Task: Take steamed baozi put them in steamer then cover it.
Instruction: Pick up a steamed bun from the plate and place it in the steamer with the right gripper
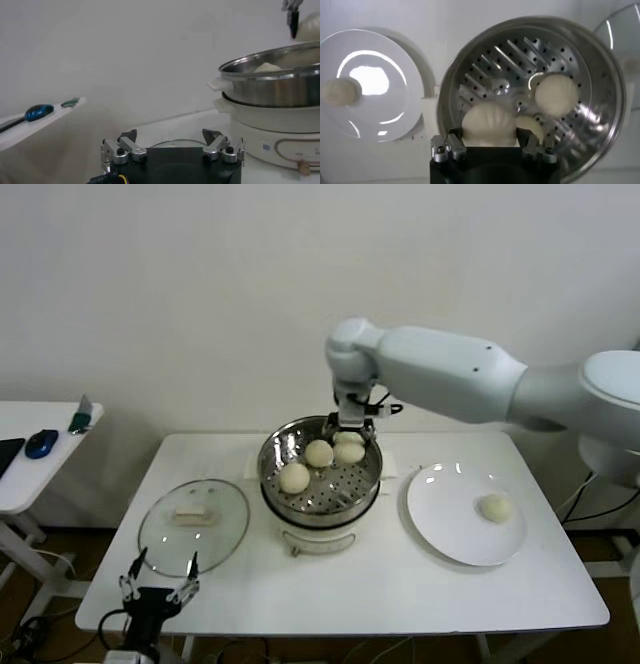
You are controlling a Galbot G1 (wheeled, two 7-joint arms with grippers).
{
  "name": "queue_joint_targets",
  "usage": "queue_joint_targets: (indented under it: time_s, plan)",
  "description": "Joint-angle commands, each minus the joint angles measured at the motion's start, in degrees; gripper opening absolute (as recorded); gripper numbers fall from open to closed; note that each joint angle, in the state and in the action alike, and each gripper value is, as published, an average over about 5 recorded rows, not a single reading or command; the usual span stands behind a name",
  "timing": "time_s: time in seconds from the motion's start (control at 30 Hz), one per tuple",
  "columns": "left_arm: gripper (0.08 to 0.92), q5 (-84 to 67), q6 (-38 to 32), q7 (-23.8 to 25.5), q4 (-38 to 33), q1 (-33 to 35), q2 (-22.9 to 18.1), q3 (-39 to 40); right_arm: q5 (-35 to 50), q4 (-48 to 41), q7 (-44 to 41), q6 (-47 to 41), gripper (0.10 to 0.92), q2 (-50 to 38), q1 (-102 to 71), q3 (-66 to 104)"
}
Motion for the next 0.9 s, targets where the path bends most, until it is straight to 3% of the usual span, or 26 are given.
queue_joint_targets:
  time_s: [0.03,0.9]
  plan:
    - [0.823,-0.01,0.39,0.26,0.12,-0.06,0.72,0.26,-3.98,-0.22,0.18,3.36,0.709,6.04,-5.43,-0.69]
    - [0.823,-0.15,0.00,0.05,2.32,-0.63,0.00,0.57,-5.62,0.33,-0.43,2.95,0.741,7.06,-8.21,0.36]
